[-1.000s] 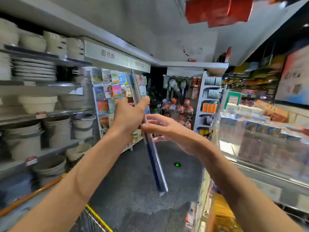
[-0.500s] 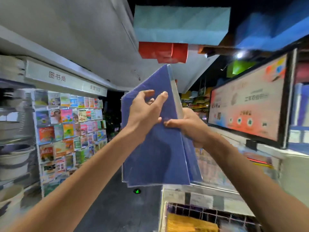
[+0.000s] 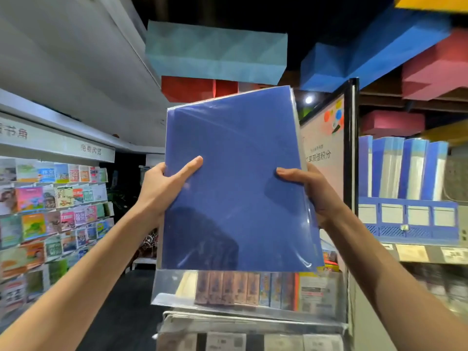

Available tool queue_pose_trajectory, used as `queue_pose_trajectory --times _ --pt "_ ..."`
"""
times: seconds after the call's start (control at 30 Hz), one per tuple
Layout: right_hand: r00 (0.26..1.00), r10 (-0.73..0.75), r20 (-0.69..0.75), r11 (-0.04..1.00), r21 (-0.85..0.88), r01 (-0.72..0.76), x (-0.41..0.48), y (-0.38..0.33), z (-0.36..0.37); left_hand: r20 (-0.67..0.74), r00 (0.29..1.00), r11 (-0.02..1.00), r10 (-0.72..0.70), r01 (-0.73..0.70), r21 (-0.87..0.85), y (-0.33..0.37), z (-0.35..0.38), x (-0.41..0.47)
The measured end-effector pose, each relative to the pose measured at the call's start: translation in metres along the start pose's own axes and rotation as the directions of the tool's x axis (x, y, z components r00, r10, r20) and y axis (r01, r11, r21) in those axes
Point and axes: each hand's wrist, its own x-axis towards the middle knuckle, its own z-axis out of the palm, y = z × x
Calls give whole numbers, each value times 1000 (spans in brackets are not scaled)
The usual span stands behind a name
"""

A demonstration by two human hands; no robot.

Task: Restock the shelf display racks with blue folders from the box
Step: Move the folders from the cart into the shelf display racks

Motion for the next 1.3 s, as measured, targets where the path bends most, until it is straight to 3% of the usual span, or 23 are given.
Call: queue_pose_trajectory --times 0.1,0.33,0.5,0.73,0.97,1.17,1.3 --pt "1000 10 28 1000 -5 -10 0 -6 -45 59 998 994 8 -1 -111 3 32 -5" --pt "992 -1 123 984 -176 23 10 -37 -149 -56 991 967 122 -131 -218 7 136 -15" --pt "1000 -12 -14 973 -232 8 7 -51 -207 -44 986 953 158 -164 -253 9 205 -21" --pt "993 2 -122 976 -216 -28 -9 -59 -270 56 992 929 110 -83 -361 7 277 -24" --pt "991 4 -135 982 -186 -29 -22 -68 -323 82 986 930 144 -107 -353 13 330 -31" --pt "987 4 -161 995 -97 -20 -33 -67 -386 40 964 936 263 -245 -252 28 391 -45" --pt "992 -13 -128 992 -127 -3 -32 -74 -444 21 958 936 286 -275 -219 30 448 -46"
